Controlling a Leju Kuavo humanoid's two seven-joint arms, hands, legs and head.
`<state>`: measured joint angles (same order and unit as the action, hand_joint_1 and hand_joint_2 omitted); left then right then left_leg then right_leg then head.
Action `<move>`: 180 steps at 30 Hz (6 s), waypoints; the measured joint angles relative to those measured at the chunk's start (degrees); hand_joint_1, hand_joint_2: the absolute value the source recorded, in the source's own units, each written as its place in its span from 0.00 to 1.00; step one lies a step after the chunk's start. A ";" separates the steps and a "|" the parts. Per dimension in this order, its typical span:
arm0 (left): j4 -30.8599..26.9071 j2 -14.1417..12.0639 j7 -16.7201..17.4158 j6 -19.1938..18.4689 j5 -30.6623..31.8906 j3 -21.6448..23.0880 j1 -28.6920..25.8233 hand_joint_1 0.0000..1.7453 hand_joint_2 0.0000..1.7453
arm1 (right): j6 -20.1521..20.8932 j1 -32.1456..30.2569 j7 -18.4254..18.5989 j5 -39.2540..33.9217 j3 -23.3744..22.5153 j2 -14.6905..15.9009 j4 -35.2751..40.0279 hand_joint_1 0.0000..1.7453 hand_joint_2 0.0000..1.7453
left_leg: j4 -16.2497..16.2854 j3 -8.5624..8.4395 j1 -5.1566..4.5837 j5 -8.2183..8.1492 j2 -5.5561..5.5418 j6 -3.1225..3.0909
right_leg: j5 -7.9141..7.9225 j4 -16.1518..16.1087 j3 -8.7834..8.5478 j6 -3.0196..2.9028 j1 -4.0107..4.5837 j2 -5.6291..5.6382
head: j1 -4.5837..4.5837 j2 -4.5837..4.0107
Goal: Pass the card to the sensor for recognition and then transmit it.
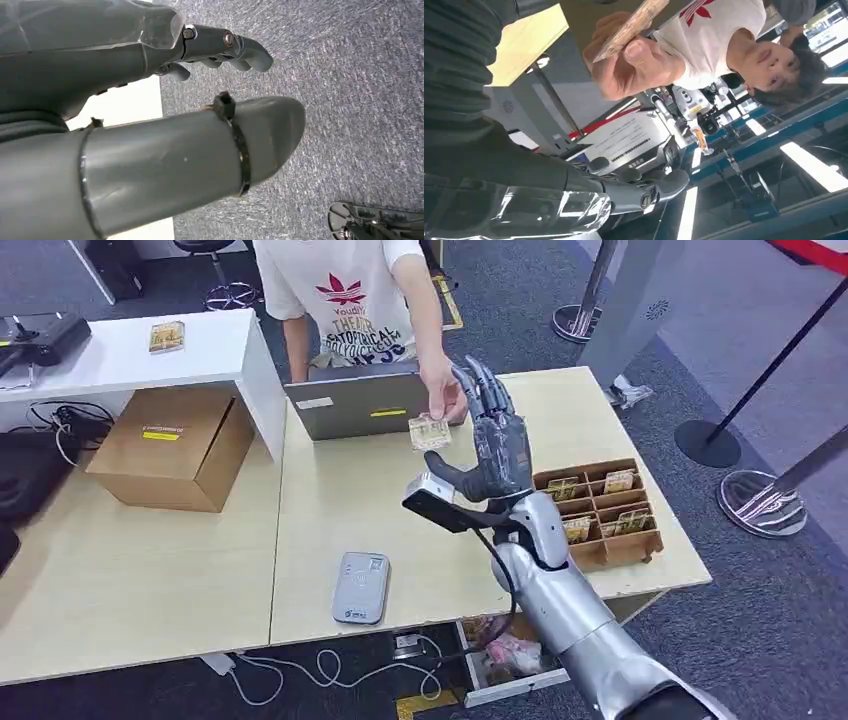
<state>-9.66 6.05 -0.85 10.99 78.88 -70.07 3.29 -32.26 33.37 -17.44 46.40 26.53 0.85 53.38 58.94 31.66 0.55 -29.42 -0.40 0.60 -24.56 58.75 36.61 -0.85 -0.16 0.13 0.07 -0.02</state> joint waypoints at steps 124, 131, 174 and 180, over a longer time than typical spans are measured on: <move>0.02 -0.52 -1.81 -2.95 5.92 3.28 1.03 0.00 0.00 | 46.88 5.21 7.28 -41.51 24.96 -1.29 -21.86 1.00 1.00 | 0.01 0.00 0.01 0.00 0.01 0.00 | 0.00 -0.01 0.00 0.01 0.00 0.00 | 0.02 0.00; 0.02 -0.37 -1.03 -2.47 5.81 3.28 1.15 0.00 0.00 | 49.24 7.18 9.00 -43.23 28.22 -3.71 -25.73 1.00 1.00 | 0.01 -0.02 0.01 0.00 0.02 0.00 | 0.01 0.00 0.00 0.00 0.01 0.01 | 0.02 0.00; 0.02 0.81 -2.34 -2.23 6.34 3.30 1.18 0.00 0.00 | 45.70 12.48 11.91 -46.88 31.65 -5.31 -32.46 1.00 1.00 | 0.03 -0.05 -0.01 0.01 0.03 0.00 | 0.04 -0.01 0.00 0.04 0.00 0.03 | 0.02 0.00; 0.02 0.81 -2.29 -2.14 6.38 3.32 1.20 0.00 0.00 | 45.72 12.21 12.96 -46.69 31.65 -4.57 -33.51 1.00 1.00 | 0.04 -0.06 0.00 0.01 0.03 0.00 | 0.04 -0.02 0.00 0.04 0.00 0.04 | 0.02 0.00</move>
<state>-9.64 6.86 -3.15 8.85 85.26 -66.75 4.48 13.46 45.57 -4.48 -0.28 58.18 -3.72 19.87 58.98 31.60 0.55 -29.41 -0.37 0.61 -24.52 58.73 36.60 -0.82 -0.15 0.17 0.09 -0.02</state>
